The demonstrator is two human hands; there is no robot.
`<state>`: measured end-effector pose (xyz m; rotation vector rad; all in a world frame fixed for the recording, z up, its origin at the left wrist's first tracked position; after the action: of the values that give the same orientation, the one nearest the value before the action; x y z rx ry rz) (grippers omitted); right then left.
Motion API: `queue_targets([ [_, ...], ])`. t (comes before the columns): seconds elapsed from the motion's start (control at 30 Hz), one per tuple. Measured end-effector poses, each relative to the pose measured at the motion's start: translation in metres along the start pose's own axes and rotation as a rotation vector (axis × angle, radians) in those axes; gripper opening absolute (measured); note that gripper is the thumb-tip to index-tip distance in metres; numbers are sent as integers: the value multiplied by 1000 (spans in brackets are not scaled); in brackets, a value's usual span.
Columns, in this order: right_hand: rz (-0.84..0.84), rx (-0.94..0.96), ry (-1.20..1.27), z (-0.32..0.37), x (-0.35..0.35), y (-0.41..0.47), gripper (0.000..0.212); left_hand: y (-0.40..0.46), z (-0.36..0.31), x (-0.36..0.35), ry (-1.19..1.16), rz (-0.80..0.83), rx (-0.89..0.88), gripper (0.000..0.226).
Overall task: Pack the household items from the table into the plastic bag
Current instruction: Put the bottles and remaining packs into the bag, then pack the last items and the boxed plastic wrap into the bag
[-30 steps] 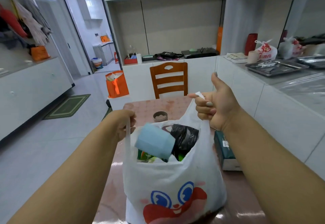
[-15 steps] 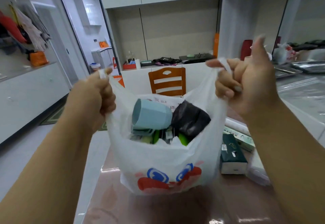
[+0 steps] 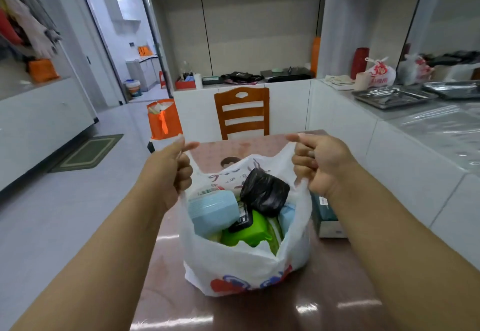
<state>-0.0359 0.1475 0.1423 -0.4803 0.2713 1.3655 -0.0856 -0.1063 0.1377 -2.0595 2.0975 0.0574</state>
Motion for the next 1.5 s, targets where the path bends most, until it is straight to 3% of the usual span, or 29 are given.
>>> queue_targets([
  [0.1,-1,140,-96,25,-13,8,28,14,-29,5,30,-113,-107,30],
  [0.2,36,256,-134,30,4,3,29,4,-29,19,62,-68,-187,31],
  [0.4,64,14,-94,-36,38,-14,31,-18,41,42,170,-65,41,32],
  [0.67,124,-98,-262,-11,16,-29,25,-6,23,38,243,-158,108,25],
  [0.87,-36,-19,-463,-8,23,-22,48,7,21,38,402,-237,135,35],
  [1.03,-22,17,-490,-8,18,-20,45,6,18,33,516,-302,165,39],
  [1.13,-69,50,-472,-2,29,-18,37,0,8,34,629,-384,53,42],
  [1.23,-186,80,-406,14,61,-13,27,-16,-12,22,910,-472,-180,58],
  [1.33,-333,85,-466,20,107,3,30,-45,-24,-29,719,-334,-391,45],
  [1.5,-423,-71,-651,-15,160,45,37,-71,-9,-124,482,45,-399,26],
])
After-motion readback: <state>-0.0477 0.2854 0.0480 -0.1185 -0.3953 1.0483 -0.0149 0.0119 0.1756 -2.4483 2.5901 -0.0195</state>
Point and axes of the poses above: each hand's wrist, its own y-axis towards the middle knuckle, its own x-axis out of the back of the hand, z = x × y, the point moved 5 cm from there along y, towards the middle knuckle, and after that the axes turned 2 degrees about z, right-handed, at the moved point
